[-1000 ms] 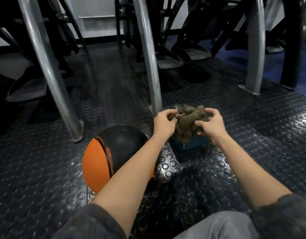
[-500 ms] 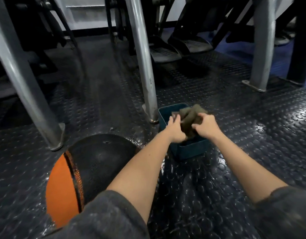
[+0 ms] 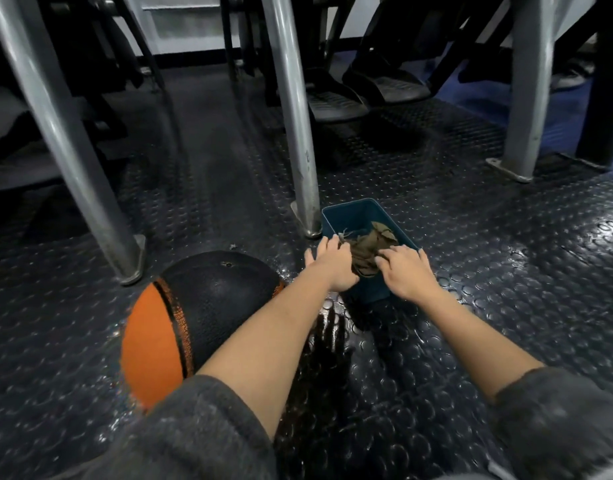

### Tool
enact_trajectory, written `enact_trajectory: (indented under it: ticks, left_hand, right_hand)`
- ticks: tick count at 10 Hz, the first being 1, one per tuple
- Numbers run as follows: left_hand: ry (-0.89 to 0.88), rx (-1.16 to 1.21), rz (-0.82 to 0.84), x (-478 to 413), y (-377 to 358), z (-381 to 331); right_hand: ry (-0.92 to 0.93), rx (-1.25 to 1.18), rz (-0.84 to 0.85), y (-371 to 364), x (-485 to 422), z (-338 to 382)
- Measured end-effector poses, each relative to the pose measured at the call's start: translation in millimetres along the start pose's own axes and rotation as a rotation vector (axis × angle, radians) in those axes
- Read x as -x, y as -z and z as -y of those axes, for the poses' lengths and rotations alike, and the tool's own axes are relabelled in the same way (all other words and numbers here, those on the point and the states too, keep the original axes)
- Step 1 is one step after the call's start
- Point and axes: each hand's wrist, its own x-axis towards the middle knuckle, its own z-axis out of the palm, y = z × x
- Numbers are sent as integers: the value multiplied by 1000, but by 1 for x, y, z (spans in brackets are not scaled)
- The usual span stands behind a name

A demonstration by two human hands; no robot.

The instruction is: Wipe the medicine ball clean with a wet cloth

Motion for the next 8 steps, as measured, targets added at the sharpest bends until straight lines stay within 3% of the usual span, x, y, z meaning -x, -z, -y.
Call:
enact_trajectory:
  ticks: [3, 5, 8]
  left_hand:
    - [69, -61, -292, 160, 42, 47]
    - [238, -71, -336, 287, 48, 80]
    - [203, -177, -211, 363, 64, 65]
  right_hand:
    - [215, -22, 60, 75, 91, 102]
    - [357, -49, 152, 106, 182, 181]
    - [302, 46, 212, 140, 245, 203]
